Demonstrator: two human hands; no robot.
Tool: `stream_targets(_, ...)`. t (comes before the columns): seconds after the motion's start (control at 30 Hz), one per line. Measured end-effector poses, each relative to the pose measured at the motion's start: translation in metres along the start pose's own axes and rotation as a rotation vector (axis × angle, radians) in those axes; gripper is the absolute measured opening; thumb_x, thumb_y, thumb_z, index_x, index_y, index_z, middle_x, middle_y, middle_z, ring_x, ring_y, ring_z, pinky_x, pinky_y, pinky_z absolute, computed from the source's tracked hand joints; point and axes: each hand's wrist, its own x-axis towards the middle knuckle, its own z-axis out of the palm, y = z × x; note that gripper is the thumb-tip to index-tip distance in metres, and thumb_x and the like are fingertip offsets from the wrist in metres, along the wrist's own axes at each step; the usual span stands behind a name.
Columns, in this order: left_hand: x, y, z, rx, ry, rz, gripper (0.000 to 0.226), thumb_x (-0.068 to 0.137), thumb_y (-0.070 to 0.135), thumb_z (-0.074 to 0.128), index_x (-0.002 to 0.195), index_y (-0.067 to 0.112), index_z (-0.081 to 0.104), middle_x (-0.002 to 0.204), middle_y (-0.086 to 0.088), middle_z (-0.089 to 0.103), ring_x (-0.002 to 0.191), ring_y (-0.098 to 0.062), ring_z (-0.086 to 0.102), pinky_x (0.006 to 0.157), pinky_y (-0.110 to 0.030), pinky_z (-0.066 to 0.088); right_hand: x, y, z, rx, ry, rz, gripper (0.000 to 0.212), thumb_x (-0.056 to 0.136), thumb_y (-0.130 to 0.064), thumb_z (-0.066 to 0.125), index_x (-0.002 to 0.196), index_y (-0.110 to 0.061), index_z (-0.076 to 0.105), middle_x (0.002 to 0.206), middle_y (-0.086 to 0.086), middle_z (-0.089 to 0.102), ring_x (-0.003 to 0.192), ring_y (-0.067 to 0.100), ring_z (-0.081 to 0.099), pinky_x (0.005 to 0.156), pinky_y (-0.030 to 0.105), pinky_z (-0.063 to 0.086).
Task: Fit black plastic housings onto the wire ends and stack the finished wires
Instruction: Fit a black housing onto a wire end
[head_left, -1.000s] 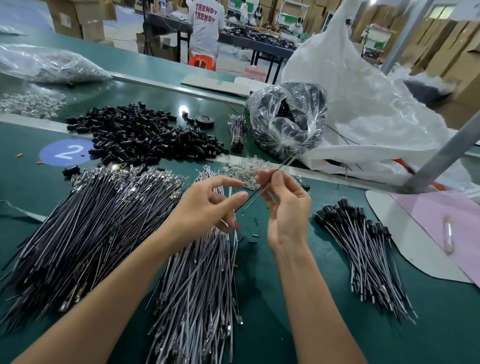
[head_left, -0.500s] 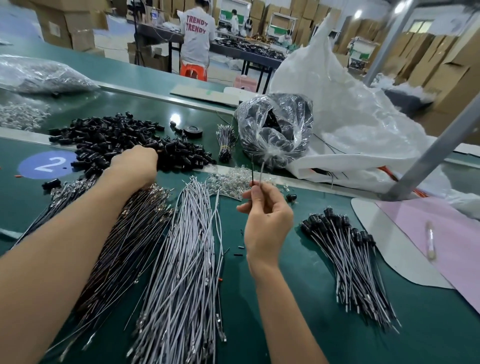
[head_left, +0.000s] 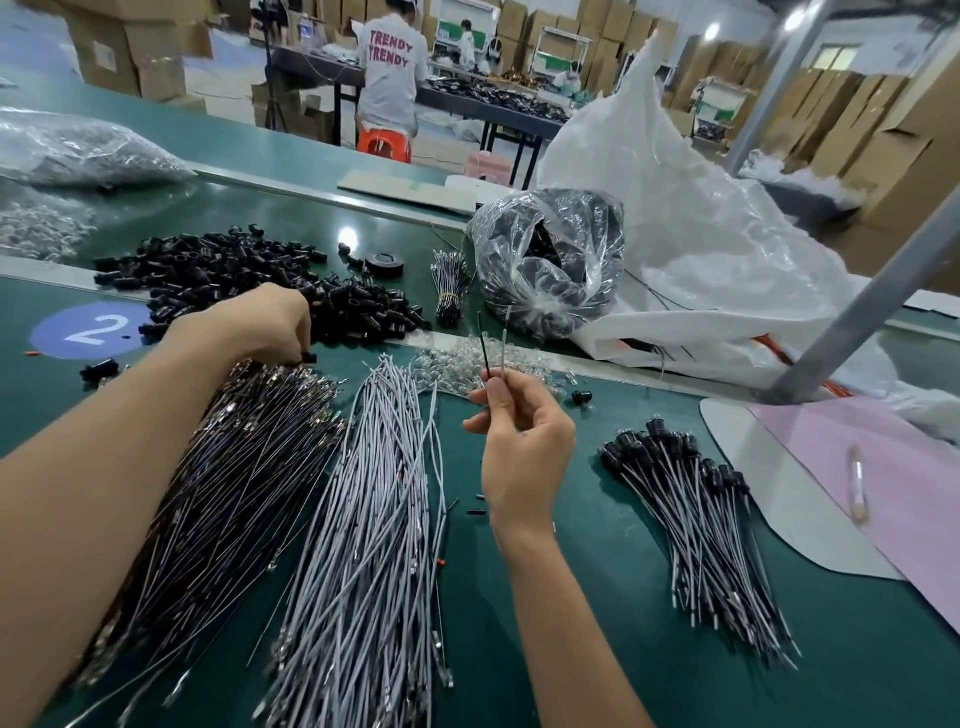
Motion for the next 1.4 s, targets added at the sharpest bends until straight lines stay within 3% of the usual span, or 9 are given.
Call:
stream_targets(0.1,-0.008,0.007,-0.003,-0.169,0.155,0.015,0.012,0.085,0.002,0.067,0.094,0.008,0.073,0.091,-0.008,0.069,0.082,-0.02,0.061,0.082,-0.031,0.053,0.001,0.0,-0.001,-0.034,-0.03,0.022,0.01,0.094,-0.013,0.063,0.09,-0.018,0.071,0.072,-0.008,0.069,0.054,0.006,0.061,0.058,0.018,0.051)
stream_targets(0.2,-0.036,0.027,0.002,-0.558,0.247,0.066,0.008,0.079,0.007,0.074,0.08,0.013,0.07,0.079,-0.002,0.07,0.072,-0.015,0.063,0.072,-0.027,0.052,0.003,0.0,-0.002,-0.067,-0.072,0.024,0.013,0.091,-0.012,0.068,0.09,-0.024,0.073,0.08,-0.005,0.071,0.063,0.009,0.061,0.062,0.021,0.05)
stream_targets(0.3,-0.065,0.047,0.021,-0.95,0.129,0.113,0.011,0.081,0.004,0.071,0.088,0.013,0.069,0.077,-0.004,0.072,0.071,-0.014,0.067,0.068,-0.025,0.054,0.006,-0.003,-0.006,-0.107,-0.081,-0.01,0.01,0.088,-0.013,0.072,0.091,-0.022,0.076,0.088,0.0,0.073,0.075,0.012,0.065,0.072,0.028,0.054)
stream_targets(0.43,-0.091,0.065,0.046,-1.427,0.001,0.137,0.02,0.091,-0.001,0.058,0.098,0.011,0.072,0.078,-0.003,0.073,0.073,-0.012,0.068,0.066,-0.019,0.055,0.015,-0.012,-0.02,-0.145,-0.089,-0.09,0.021,0.086,-0.01,0.073,0.086,-0.03,0.073,0.087,-0.002,0.073,0.076,0.002,0.066,0.071,0.013,0.05)
stream_targets(0.53,-0.096,0.072,0.054,-1.627,-0.03,0.17,0.023,0.092,-0.003,0.054,0.1,0.008,0.073,0.084,-0.007,0.073,0.075,-0.012,0.066,0.068,-0.02,0.057,0.024,-0.014,-0.033,-0.199,-0.127,-0.114,0.017,0.086,-0.009,0.073,0.088,-0.026,0.074,0.088,0.002,0.073,0.078,0.01,0.067,0.073,0.019,0.052)
stream_targets(0.87,-0.101,0.076,0.066,-1.679,0.018,0.185,0.016,0.088,0.002,0.061,0.101,0.006,0.068,0.086,-0.006,0.074,0.079,-0.016,0.07,0.068,-0.021,0.056,0.023,-0.012,-0.037,-0.277,-0.092,-0.21,0.008,0.086,-0.007,0.073,0.093,-0.006,0.077,0.088,0.002,0.07,0.08,0.01,0.065,0.077,0.02,0.051)
stream_targets(1.1,-0.103,0.076,0.069,-1.656,0.02,0.229,0.025,0.075,0.016,0.067,0.099,0.009,0.07,0.09,-0.007,0.074,0.082,-0.017,0.07,0.071,-0.022,0.057,0.019,-0.012,-0.033,-0.319,-0.129,-0.257,0.008,0.086,-0.005,0.072,0.093,-0.005,0.077,0.086,0.001,0.069,0.078,0.004,0.063,0.071,0.01,0.046)
stream_targets(1.4,-0.103,0.077,0.068,-1.671,0.033,0.235,0.016,0.087,0.002,0.061,0.102,0.004,0.068,0.088,-0.009,0.072,0.08,-0.017,0.068,0.072,-0.023,0.057,0.022,-0.009,-0.036,-0.299,-0.047,-0.226,0.008,0.086,-0.006,0.073,0.092,-0.006,0.077,0.084,-0.005,0.067,0.076,0.005,0.063,0.074,0.01,0.046)
